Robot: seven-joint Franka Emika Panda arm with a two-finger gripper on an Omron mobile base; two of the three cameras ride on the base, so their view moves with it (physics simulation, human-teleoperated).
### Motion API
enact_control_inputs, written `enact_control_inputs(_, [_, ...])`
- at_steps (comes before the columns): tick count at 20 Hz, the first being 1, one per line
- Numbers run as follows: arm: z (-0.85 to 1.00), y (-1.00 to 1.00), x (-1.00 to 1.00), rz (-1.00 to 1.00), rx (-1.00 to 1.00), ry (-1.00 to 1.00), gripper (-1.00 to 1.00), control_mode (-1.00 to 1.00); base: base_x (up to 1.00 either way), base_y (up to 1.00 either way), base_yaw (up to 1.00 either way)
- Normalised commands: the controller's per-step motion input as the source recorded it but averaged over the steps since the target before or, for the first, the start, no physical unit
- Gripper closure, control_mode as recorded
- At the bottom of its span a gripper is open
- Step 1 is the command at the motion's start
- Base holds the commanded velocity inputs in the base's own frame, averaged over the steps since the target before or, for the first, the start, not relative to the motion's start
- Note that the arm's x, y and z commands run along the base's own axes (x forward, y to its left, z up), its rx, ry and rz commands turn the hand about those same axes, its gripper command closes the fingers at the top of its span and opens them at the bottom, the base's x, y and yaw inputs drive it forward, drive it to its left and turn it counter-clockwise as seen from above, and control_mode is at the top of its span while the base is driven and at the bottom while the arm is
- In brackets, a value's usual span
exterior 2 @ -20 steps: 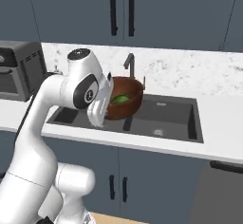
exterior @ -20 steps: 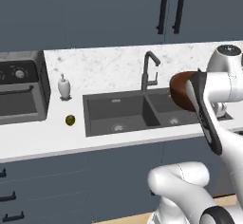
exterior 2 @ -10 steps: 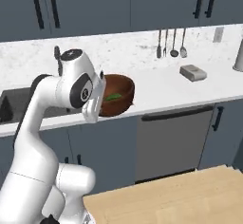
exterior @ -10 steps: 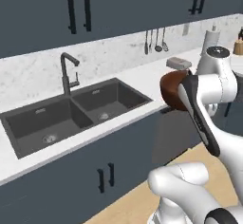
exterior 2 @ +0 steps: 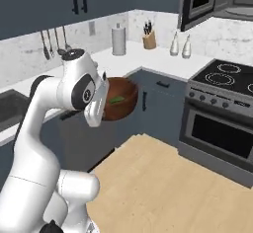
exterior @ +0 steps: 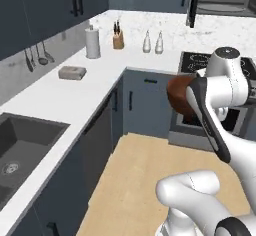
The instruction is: Pick the avocado from the sink and place it in the bowl. Then pick the bowl and place it in the microwave. Then close the microwave door and press the start button.
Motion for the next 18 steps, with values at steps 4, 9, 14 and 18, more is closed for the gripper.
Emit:
enact_control_inputs(4, [0.0, 0.0, 0.0, 0.0, 0.0, 0.0, 1.0, 1.0, 0.0, -0.03, -0.97])
enact_control_inputs(9, [0.0, 0.0, 0.0, 0.0, 0.0, 0.0, 1.0, 1.0, 0.56, -0.55, -0.57])
enact_control_inputs(14, [0.0, 0.0, 0.0, 0.0, 0.0, 0.0, 1.0, 1.0, 1.0, -0.02, -0.04])
enact_control_inputs(18, [0.0, 0.0, 0.0, 0.0, 0.0, 0.0, 1.0, 1.0, 1.0, -0.01, 0.05])
